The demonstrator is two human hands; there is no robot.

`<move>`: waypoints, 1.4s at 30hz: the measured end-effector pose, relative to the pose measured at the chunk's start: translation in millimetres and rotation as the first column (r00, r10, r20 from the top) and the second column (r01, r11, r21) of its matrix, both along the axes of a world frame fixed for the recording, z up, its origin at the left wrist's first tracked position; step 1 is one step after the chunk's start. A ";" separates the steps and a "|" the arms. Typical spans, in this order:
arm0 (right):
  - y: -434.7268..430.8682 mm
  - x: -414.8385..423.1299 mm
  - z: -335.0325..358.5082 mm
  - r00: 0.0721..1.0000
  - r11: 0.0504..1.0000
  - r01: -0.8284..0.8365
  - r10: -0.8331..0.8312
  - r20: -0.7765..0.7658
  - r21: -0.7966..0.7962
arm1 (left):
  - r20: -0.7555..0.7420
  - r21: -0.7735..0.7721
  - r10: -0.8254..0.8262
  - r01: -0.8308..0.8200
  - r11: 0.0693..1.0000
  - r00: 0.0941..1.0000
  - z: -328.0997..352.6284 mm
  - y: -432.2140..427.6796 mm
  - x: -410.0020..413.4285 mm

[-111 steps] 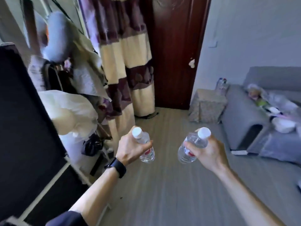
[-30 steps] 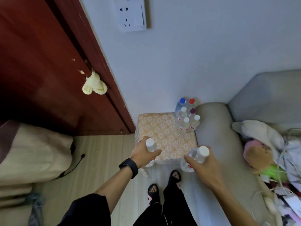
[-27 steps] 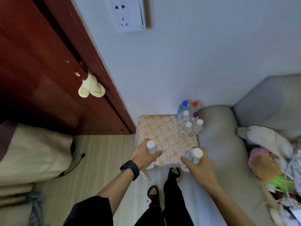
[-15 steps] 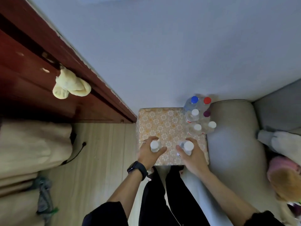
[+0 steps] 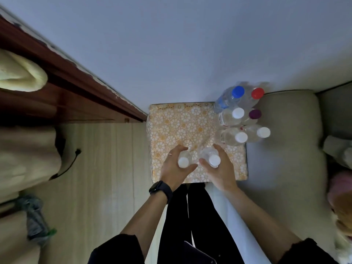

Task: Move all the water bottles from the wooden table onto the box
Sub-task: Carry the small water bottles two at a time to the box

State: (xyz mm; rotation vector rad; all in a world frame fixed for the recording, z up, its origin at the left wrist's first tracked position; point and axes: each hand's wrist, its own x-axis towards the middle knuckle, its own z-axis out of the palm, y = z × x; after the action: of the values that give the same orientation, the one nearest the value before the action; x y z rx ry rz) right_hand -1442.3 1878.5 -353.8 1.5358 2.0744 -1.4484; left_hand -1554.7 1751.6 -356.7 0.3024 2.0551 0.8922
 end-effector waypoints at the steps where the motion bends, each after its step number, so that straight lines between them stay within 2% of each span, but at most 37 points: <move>1: 0.0 2.0 1.3 1.000 1.000 -0.015 0.016 -0.005 0.022 | -0.003 0.000 -0.021 0.021 1.000 1.000 -0.6 -2.7 -1.3; 5: 0.7 9.2 14.8 0.992 0.987 -0.125 0.127 -0.016 0.097 | -0.081 -0.056 -0.136 0.131 0.990 0.987 2.7 -13.5 -8.9; 7: 0.6 11.4 23.7 0.973 0.954 -0.226 0.229 0.008 0.195 | -0.125 -0.061 -0.202 0.195 0.979 0.971 5.7 -17.5 -11.3; 9: 1.9 13.5 31.0 0.942 0.901 -0.334 0.324 0.082 0.276 | -0.162 -0.077 -0.263 0.254 0.964 0.951 8.2 -19.4 -12.9; 12: 9.9 12.9 38.8 0.872 0.815 -0.487 0.434 0.226 0.314 | -0.186 -0.127 -0.334 0.314 0.941 0.924 13.5 -16.9 -14.6; 19: 20.2 -2.2 48.0 0.731 0.711 -0.667 0.566 0.382 0.222 | -0.111 -0.191 -0.267 0.243 0.951 0.957 22.7 -4.3 -18.6; 24: 34.8 -17.6 57.4 0.714 0.689 -0.685 0.572 0.403 0.236 | -0.096 -0.166 -0.197 0.179 0.970 0.976 26.1 10.6 -36.5; 34: 85.9 -103.1 75.4 0.728 0.591 -0.685 0.522 0.445 0.427 | -0.261 -0.061 -0.174 0.164 0.985 0.950 36.2 96.6 -102.7; 42: 124.7 -151.0 43.5 0.706 0.516 -0.706 0.471 0.528 0.485 | -0.268 0.018 0.012 -0.007 1.000 0.963 5.2 130.0 -118.9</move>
State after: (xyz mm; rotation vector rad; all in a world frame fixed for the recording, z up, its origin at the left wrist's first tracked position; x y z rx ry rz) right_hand -1593.3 2003.2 -310.2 0.8883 2.6278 -0.1505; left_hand -1673.6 1881.6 -351.5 0.4436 2.2993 0.9152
